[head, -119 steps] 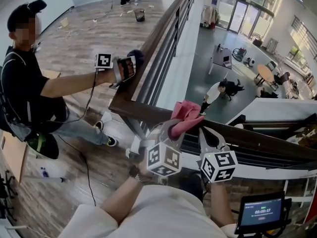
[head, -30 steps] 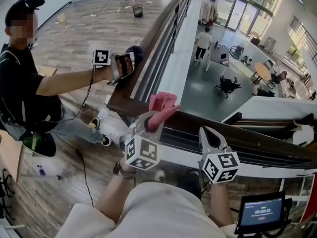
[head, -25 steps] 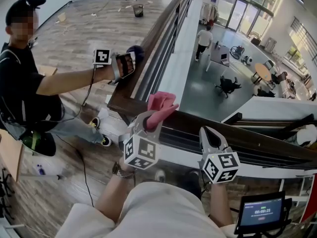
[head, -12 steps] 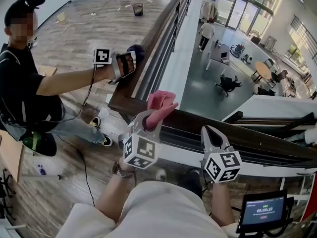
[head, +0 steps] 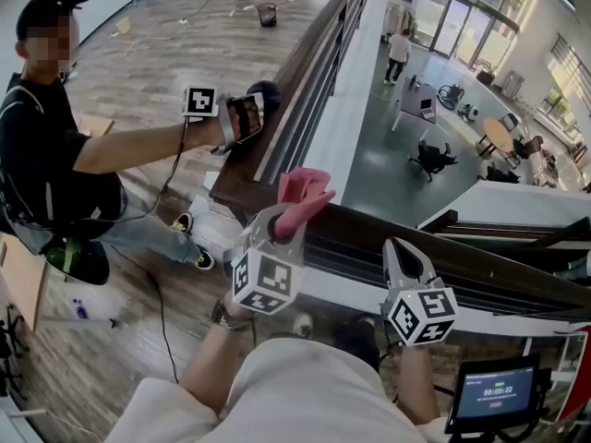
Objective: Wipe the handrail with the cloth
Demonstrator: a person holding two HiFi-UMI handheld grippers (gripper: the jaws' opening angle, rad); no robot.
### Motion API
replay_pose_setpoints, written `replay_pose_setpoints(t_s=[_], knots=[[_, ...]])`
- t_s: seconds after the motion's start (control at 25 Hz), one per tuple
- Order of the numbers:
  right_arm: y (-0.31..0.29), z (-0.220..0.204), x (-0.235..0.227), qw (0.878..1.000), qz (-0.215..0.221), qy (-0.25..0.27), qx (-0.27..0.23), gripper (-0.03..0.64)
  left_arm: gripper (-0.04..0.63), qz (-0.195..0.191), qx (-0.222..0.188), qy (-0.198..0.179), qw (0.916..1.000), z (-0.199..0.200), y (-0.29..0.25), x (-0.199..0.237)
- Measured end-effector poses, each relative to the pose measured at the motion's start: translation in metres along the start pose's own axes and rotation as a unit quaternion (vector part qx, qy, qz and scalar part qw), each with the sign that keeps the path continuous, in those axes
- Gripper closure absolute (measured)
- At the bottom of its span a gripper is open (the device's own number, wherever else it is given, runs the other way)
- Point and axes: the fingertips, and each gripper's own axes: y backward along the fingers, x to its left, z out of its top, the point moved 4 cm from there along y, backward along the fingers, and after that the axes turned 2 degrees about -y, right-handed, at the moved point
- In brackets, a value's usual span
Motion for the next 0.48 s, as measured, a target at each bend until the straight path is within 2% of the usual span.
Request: replay_pose_setpoints(t_s=[0.48], knots=[[0.0046,0.0016,-0.0005,1.000,0.000,0.000,-0.001,0.614,0.558,0.004,0.001,0.000,1.0000,0.0038,0.0025,-0.0026]])
